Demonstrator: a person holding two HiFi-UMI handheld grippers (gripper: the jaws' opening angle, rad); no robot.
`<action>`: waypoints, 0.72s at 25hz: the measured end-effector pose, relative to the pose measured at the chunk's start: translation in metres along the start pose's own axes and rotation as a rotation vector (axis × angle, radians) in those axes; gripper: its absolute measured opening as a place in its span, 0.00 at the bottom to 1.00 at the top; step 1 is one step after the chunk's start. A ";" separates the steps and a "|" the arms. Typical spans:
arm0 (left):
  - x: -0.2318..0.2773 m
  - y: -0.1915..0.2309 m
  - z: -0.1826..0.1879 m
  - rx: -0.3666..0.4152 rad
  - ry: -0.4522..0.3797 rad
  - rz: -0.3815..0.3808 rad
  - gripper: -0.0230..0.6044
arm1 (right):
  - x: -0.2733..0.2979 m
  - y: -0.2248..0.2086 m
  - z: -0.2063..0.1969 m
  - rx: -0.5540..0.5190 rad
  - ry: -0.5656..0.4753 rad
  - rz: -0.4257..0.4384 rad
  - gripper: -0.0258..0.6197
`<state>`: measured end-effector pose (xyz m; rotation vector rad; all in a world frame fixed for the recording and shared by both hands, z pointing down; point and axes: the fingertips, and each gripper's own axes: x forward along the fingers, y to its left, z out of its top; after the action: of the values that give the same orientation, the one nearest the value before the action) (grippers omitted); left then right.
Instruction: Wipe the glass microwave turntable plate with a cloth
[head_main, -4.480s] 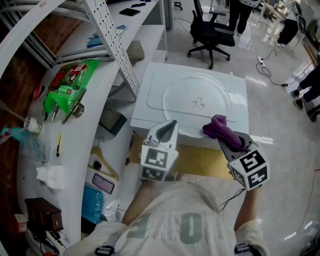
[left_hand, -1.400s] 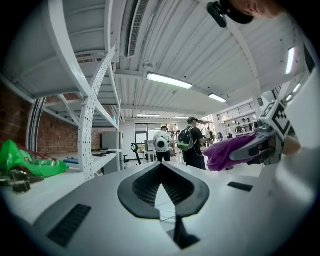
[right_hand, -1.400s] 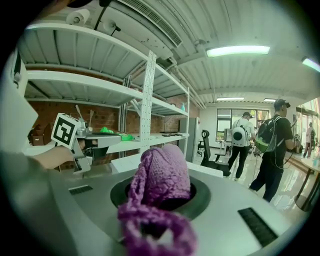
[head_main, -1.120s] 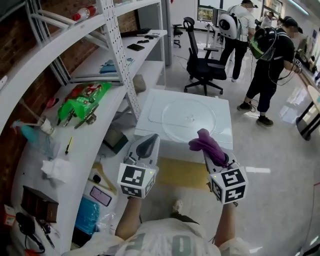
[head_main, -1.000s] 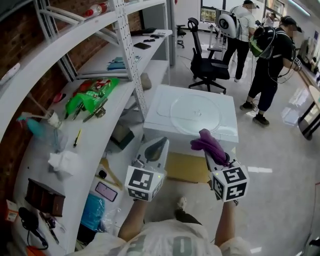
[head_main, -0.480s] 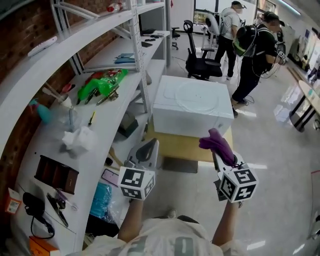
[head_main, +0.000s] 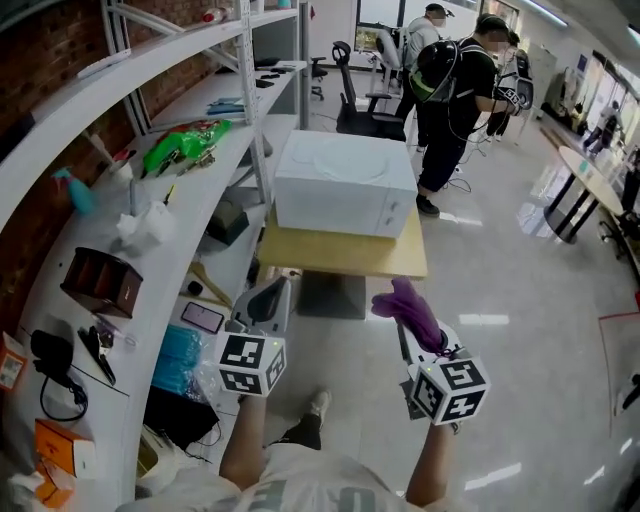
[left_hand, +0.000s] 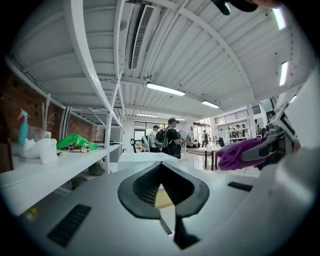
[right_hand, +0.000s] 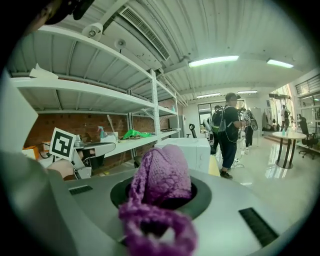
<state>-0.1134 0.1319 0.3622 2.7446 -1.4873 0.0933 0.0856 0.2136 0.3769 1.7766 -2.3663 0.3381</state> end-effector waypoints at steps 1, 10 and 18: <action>-0.016 -0.010 -0.004 0.007 0.006 0.002 0.04 | -0.017 0.006 -0.010 0.012 -0.003 0.002 0.13; -0.148 -0.075 -0.017 0.005 0.042 0.035 0.04 | -0.140 0.061 -0.061 0.067 -0.011 0.068 0.13; -0.191 -0.114 0.003 0.055 0.043 -0.003 0.04 | -0.198 0.075 -0.060 0.132 -0.067 0.062 0.13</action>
<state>-0.1221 0.3540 0.3487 2.7684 -1.4917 0.1941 0.0691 0.4335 0.3764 1.7999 -2.5032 0.4599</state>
